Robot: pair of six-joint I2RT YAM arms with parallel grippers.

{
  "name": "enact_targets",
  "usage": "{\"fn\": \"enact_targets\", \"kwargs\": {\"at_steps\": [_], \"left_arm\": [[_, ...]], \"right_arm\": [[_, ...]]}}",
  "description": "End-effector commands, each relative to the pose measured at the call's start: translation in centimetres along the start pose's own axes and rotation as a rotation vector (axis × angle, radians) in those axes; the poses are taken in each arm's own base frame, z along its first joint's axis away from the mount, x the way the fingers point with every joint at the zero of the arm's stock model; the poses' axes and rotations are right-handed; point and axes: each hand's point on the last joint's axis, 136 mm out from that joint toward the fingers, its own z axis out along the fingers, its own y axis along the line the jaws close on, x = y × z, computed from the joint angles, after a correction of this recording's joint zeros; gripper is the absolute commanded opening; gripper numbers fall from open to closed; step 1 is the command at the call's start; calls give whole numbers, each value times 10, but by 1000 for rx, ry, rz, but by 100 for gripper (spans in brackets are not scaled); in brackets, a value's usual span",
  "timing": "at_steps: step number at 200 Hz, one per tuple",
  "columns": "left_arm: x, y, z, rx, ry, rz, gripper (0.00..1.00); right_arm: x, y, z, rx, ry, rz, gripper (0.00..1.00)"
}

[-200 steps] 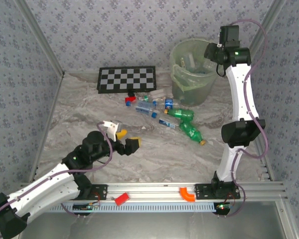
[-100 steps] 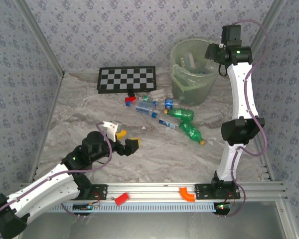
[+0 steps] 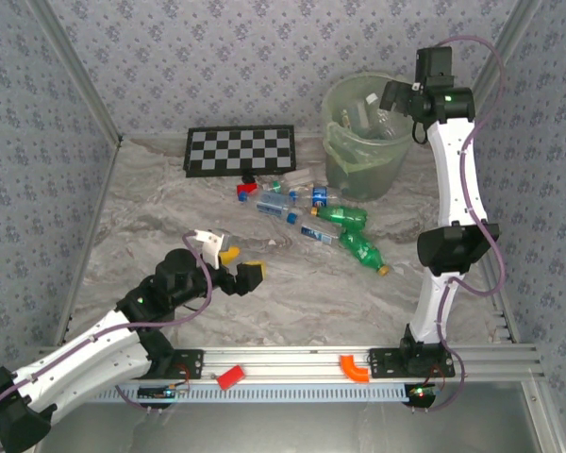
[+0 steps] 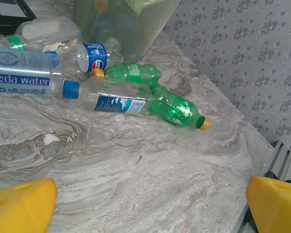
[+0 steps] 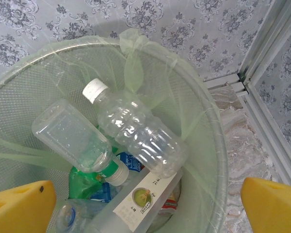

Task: Put the plastic bottles in the bin

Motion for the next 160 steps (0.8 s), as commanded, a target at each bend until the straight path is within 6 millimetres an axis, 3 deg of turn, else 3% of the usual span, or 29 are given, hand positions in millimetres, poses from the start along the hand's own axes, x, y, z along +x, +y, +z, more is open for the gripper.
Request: {"fn": "enact_targets", "kwargs": {"at_steps": [1, 73, 108, 126, 160], "left_arm": [[-17, -14, -4, 41, -40, 8, 100], [-13, -7, -3, 11, -38, 0, 100], [-7, -1, 2, -14, -16, -3, 100], [-4, 0, 5, -20, 3, -6, 100], [-2, 0, 12, -13, 15, -2, 100]], "right_arm": [[-4, 2, -17, 7, -27, -24, 100], [7, 22, -32, -14, -28, -66, 100], [32, 36, -50, -21, -45, -108, 100], [43, 40, -70, -49, -93, -106, 99], [80, 41, -96, -105, -141, -107, 100]]}}
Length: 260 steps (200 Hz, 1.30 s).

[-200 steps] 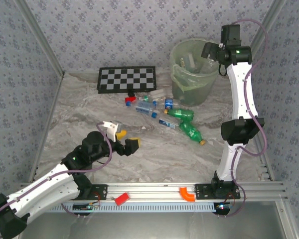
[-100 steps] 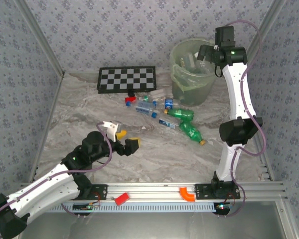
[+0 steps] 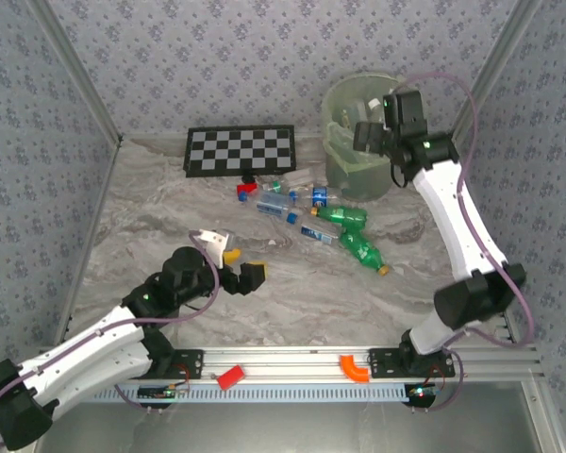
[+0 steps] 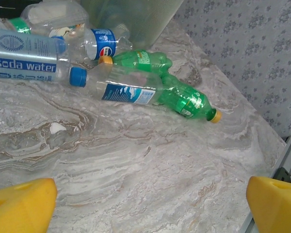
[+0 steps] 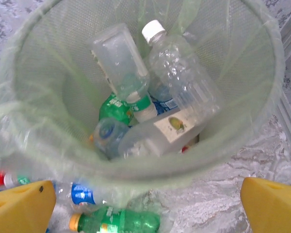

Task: Put the plastic bottles in the bin

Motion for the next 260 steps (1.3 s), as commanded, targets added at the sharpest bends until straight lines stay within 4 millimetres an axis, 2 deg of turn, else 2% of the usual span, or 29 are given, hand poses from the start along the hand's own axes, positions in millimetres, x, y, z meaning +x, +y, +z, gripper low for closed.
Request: {"fn": "enact_targets", "kwargs": {"at_steps": [1, 28, 57, 92, 94, 99, 183, 217, 260], "left_arm": [[-14, -10, 0, 28, -34, 6, 100], [-13, -12, 7, 32, -19, 7, 100], [-15, -15, 15, 37, 6, 7, 100], [-19, -19, 22, 40, 28, 13, 100], [-19, -20, 23, 39, 30, 14, 100], [-19, -19, 24, 37, 34, 14, 100], [-16, -22, 32, 43, 67, 0, 100], [-14, -21, 31, 45, 64, 3, 100], [-12, -20, 26, 47, 60, 13, 100]], "right_arm": [[-6, 0, -27, -19, -131, 27, 100], [33, 8, -35, -60, -97, -17, 100], [79, 16, -33, -65, -35, -128, 100], [114, 22, -27, -24, 15, -293, 99], [126, 22, -22, -21, 43, -314, 99], [136, 24, -19, -28, 66, -345, 99], [232, 27, 18, -9, 340, -512, 100], [262, 26, 34, 17, 450, -551, 98], [279, 16, 55, 82, 547, -565, 93]]}}
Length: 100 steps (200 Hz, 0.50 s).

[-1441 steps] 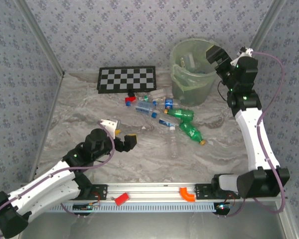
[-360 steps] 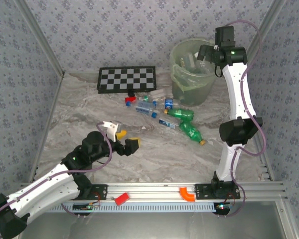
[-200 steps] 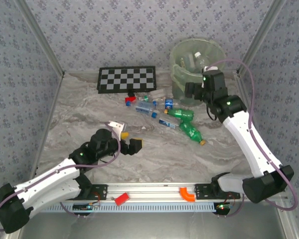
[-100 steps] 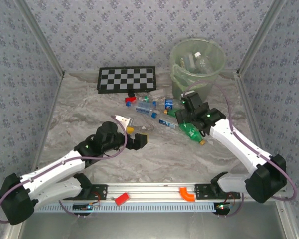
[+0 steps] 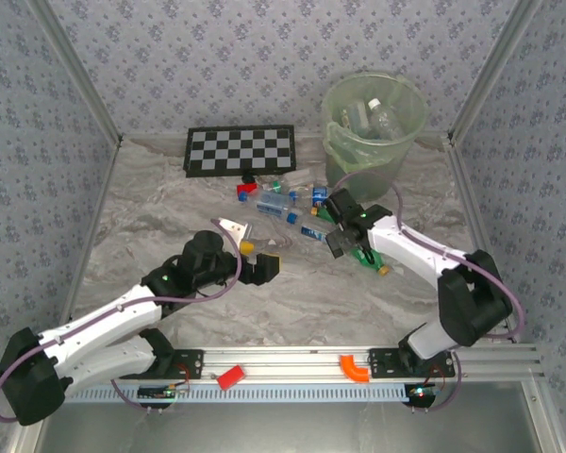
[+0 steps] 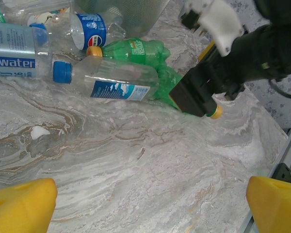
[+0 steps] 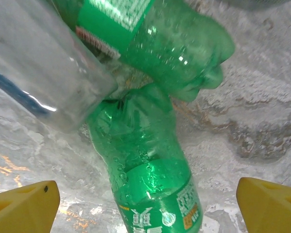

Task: Put the plastic bottles in the bin

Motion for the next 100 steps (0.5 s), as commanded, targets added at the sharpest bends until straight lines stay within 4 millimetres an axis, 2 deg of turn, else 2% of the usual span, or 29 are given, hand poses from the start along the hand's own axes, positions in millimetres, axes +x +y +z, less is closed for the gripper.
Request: {"fn": "enact_targets", "kwargs": {"at_steps": [1, 55, 100], "left_arm": [[-4, -9, -7, 40, -25, 17, 100], [0, -3, -15, 24, -44, 26, 100], [0, -3, -14, 22, -42, 31, 100]], "right_arm": [[7, -5, 10, 19, 67, 8, 93], [12, -2, 38, -17, 149, 23, 84], [13, 1, 57, -26, 191, 21, 82]]}}
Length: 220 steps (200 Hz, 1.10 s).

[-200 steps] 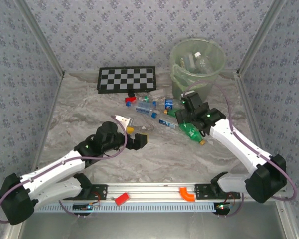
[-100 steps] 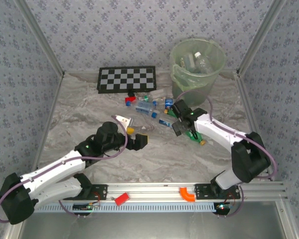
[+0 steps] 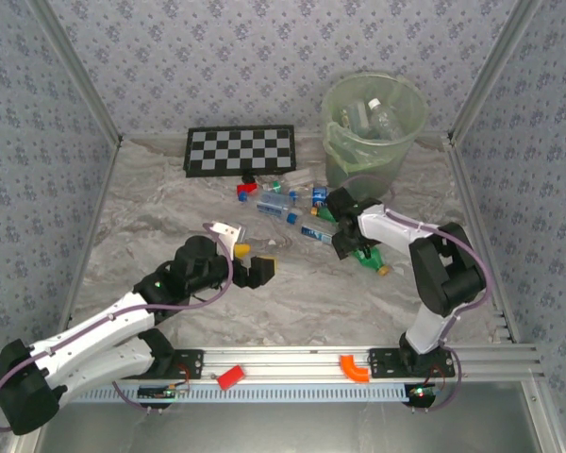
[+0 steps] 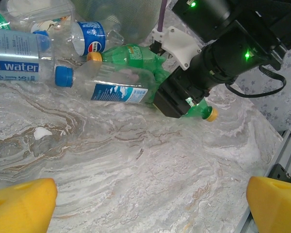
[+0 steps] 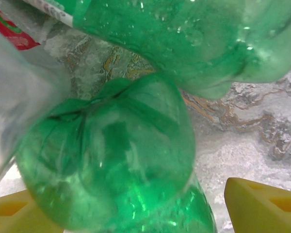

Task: Put the plastic bottles in the bin

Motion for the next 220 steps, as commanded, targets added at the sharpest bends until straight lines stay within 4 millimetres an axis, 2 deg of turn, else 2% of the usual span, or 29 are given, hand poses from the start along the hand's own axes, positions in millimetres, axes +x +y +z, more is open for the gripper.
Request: {"fn": "enact_targets", "kwargs": {"at_steps": [1, 16, 33, 56, 98, 131, 153, 194, 220], "left_arm": [[-2, -3, -2, 10, -10, 26, 100], [-2, -3, -2, 9, -9, 25, 100], [-2, -3, -2, 6, -8, 25, 100], [-2, -2, 0, 2, -5, 22, 100], [-4, -4, 3, 6, 3, 24, 100], [-8, -7, 5, 9, 3, 25, 100], [-10, -8, 8, 10, 1, 21, 100], [-21, -12, 15, 6, -7, 14, 100], [-31, -15, 17, 7, -22, 12, 100]], "right_arm": [[-4, 3, 4, -17, 14, -6, 82], [-4, 3, 6, -16, 18, -6, 79], [-2, 2, 6, -11, 20, -3, 69], [-2, -2, -5, -4, -18, 13, 59], [-6, -10, -39, -4, -109, 51, 57], [-8, -19, -75, -38, -214, 107, 56], [-10, -30, -107, -71, -328, 157, 55], [-22, -61, -177, -149, -633, 287, 51], [-29, -80, -211, -194, -792, 354, 50]]}}
